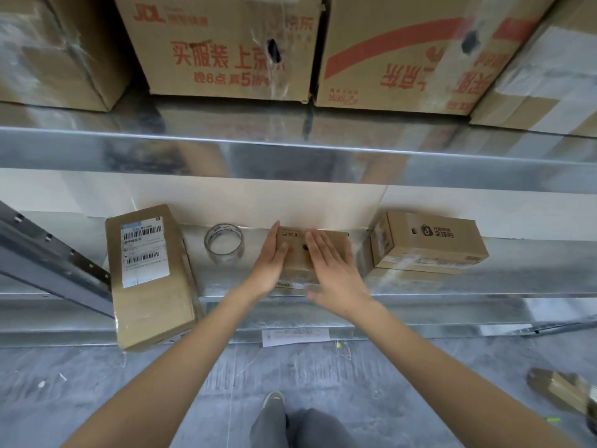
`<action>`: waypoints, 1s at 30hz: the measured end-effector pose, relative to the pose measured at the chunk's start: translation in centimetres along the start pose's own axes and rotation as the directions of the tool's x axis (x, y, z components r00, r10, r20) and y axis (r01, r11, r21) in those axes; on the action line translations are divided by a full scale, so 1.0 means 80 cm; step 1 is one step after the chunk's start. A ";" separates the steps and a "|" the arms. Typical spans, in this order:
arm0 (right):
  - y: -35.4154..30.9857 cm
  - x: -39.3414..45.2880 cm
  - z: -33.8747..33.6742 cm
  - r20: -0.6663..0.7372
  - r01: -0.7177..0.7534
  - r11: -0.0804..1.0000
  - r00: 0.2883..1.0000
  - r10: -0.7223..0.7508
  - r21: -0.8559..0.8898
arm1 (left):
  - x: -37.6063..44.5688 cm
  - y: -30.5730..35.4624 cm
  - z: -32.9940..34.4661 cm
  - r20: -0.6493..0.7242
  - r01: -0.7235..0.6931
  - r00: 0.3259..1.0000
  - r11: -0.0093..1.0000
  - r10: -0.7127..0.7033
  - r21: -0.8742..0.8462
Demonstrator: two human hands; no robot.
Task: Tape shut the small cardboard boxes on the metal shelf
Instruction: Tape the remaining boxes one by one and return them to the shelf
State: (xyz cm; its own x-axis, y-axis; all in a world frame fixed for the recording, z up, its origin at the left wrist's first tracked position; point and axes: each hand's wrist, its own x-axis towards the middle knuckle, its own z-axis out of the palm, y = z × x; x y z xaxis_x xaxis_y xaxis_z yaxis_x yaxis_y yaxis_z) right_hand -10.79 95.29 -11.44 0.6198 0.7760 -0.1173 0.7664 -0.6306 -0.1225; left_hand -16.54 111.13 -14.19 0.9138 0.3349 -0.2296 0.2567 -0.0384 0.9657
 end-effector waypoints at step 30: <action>0.026 -0.020 0.001 -0.149 -0.264 0.644 0.845 0.513 0.718 | -0.012 0.002 0.002 -0.101 0.121 0.986 0.986 -0.133 -0.114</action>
State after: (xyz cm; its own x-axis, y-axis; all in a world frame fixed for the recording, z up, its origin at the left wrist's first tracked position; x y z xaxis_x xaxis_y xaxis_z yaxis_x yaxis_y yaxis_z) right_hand -10.21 92.72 -11.56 0.9422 0.3346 -0.0148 0.2087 -0.6212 -0.7554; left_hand -17.29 110.68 -13.82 0.8353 0.4301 -0.3425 0.3280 0.1102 0.9382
